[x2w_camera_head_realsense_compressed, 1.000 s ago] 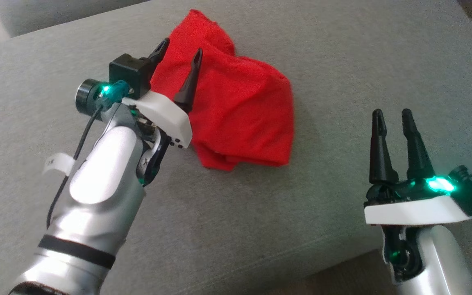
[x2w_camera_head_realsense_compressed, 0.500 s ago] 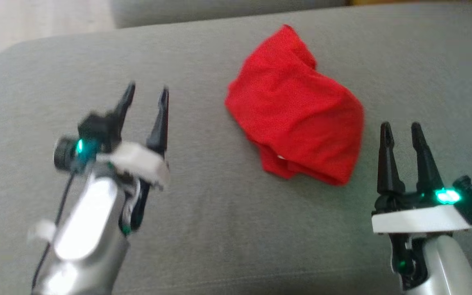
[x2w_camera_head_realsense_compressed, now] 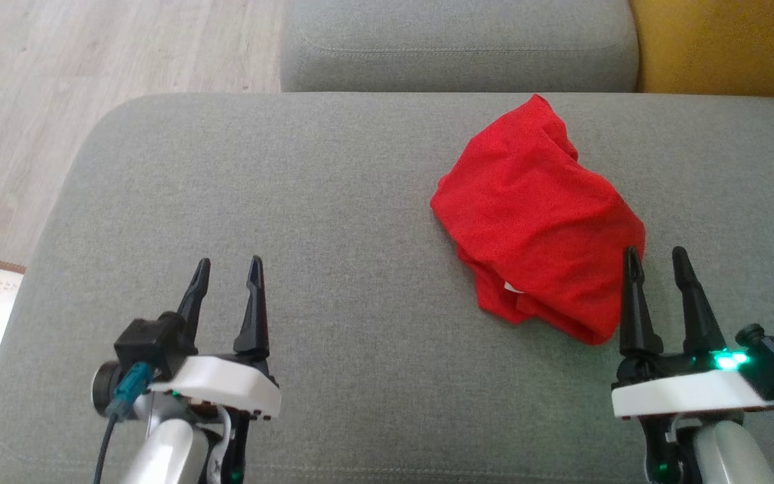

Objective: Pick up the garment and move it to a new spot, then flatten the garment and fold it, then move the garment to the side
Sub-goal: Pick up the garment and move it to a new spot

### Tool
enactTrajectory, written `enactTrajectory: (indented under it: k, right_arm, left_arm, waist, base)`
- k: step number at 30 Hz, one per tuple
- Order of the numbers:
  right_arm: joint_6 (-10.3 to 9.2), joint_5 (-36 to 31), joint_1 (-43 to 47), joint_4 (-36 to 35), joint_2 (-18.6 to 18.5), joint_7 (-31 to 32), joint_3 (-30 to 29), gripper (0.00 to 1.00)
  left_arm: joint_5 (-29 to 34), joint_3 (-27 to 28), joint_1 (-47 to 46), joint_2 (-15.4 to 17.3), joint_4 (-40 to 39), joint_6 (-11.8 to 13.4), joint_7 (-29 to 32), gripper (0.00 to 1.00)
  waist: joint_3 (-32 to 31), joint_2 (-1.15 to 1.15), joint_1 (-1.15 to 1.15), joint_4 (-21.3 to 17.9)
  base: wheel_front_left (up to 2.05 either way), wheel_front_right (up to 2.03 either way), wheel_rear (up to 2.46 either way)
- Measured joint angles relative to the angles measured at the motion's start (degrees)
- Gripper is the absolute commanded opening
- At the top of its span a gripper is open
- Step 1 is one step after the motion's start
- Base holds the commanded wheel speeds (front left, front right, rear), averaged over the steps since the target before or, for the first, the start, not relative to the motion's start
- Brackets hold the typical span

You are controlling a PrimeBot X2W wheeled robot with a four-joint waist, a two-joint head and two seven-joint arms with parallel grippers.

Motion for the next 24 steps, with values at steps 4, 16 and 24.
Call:
enactTrajectory:
  k: [4, 16, 24]
  right_arm:
    - [0.00, 0.0, 0.0, 0.3, 0.0, 0.0, 0.3, 1.00]
    - [0.00, -0.5, -0.3, 0.6, 0.0, 0.0, 0.6, 1.00]
    - [0.00, -0.4, -3.1, 0.3, 0.0, 0.0, 0.3, 1.00]
  left_arm:
    - [0.6, 0.7, 0.7, -0.6, -0.2, -0.6, 0.0, 1.00]
    - [2.4, -1.8, -2.9, -0.8, 2.7, -4.1, 1.3, 1.00]
    - [3.8, -6.4, -16.3, -2.5, 7.4, -8.2, 7.7, 1.00]
  waist:
    - [0.1, 0.00, 0.00, -0.2]
    - [4.1, 0.00, 0.00, -4.2]
    - [9.5, 0.00, 0.00, -9.3]
  base:
    - [0.00, 0.00, 0.00]
    - [0.00, 0.00, 0.00]
    - [0.00, 0.00, 0.00]
